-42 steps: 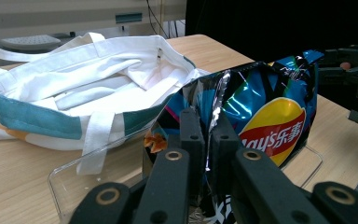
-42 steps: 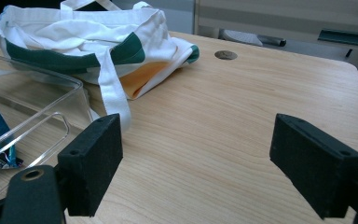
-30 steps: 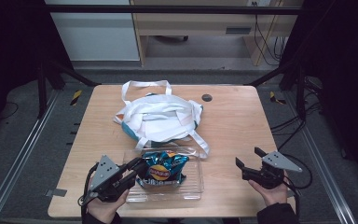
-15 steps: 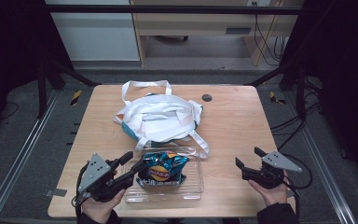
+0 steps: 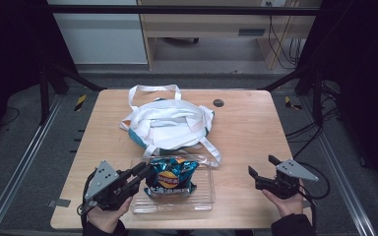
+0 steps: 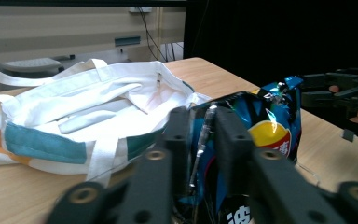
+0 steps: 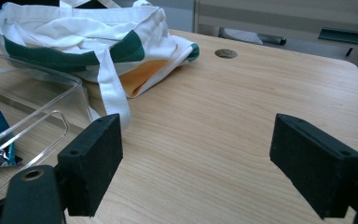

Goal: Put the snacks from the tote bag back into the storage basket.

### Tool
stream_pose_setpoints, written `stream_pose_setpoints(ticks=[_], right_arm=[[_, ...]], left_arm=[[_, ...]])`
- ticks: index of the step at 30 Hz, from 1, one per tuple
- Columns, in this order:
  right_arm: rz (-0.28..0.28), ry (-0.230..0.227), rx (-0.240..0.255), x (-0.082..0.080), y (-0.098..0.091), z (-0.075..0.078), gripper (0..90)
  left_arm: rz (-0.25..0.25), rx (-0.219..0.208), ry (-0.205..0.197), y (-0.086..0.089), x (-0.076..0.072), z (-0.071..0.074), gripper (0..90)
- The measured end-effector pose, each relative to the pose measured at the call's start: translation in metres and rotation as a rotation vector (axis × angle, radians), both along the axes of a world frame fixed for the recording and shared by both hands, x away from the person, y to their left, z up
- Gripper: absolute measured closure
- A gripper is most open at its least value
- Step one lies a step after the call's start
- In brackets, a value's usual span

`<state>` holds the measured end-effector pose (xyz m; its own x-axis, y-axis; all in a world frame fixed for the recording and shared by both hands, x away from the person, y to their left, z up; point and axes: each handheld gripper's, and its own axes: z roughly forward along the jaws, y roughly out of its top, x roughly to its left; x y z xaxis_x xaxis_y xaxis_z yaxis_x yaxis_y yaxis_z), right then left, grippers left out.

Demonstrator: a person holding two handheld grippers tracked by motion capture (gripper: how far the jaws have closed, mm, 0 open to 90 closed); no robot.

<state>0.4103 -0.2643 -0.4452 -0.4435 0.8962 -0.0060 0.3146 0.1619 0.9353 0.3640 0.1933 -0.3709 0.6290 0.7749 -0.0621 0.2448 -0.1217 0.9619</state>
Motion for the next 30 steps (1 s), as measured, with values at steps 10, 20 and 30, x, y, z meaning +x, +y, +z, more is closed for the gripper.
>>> stream_pose_setpoints(ticks=[10, 20, 30], right_arm=[[0.0, 0.005, -0.001, 0.001, 0.0, -0.001, 17.1], [-0.001, 0.005, -0.004, 0.001, 0.0, -0.001, 17.1], [0.001, 0.007, -0.006, 0.002, 0.002, -0.002, 17.1]], left_arm=[[0.037, 0.022, -0.014, -0.006, 0.024, 0.003, 88.5], [0.077, 0.025, -0.003, -0.006, 0.054, 0.003, 88.6], [0.081, 0.024, 0.003, -0.006, 0.076, -0.003, 83.7]])
